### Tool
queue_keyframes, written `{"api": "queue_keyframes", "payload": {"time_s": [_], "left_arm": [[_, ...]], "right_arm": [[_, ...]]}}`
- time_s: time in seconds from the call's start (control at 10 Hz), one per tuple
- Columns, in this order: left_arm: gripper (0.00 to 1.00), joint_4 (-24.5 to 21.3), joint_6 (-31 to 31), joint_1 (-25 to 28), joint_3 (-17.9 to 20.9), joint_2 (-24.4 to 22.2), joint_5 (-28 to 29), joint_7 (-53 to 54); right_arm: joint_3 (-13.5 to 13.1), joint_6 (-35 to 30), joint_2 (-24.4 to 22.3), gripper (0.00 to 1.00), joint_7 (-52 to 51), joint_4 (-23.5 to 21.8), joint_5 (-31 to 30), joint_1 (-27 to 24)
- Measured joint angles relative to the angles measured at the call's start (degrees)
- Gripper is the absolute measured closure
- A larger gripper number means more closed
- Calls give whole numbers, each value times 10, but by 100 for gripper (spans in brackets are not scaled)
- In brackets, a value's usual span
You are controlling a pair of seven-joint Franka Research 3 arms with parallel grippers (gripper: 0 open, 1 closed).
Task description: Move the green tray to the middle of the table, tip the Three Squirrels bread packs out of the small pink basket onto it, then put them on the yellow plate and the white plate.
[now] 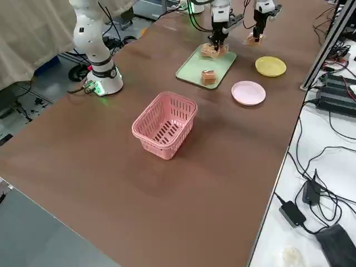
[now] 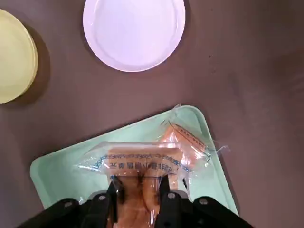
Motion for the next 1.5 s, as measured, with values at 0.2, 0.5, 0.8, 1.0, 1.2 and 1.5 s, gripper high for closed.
{"api": "queue_keyframes", "payload": {"time_s": [0.2,0.5,0.8,1.0,1.2,1.5], "left_arm": [[41,26,17,-2,14,25,0,2],[41,42,104,-2,23,64,0,7],[41,61,152,-3,38,80,0,39],[41,62,212,-3,52,98,0,47],[41,71,267,-4,58,131,0,47],[38,98,295,-6,71,167,0,48]], "right_arm": [[-1,5,2,67,-25,15,-4,-18],[-3,4,60,67,-110,115,-8,-86],[-2,-25,194,67,-124,271,-30,-101],[-2,-70,280,67,-143,381,-32,-105],[0,-77,345,67,-190,439,-32,-105],[0,-77,416,67,-215,490,-35,-88]]}}
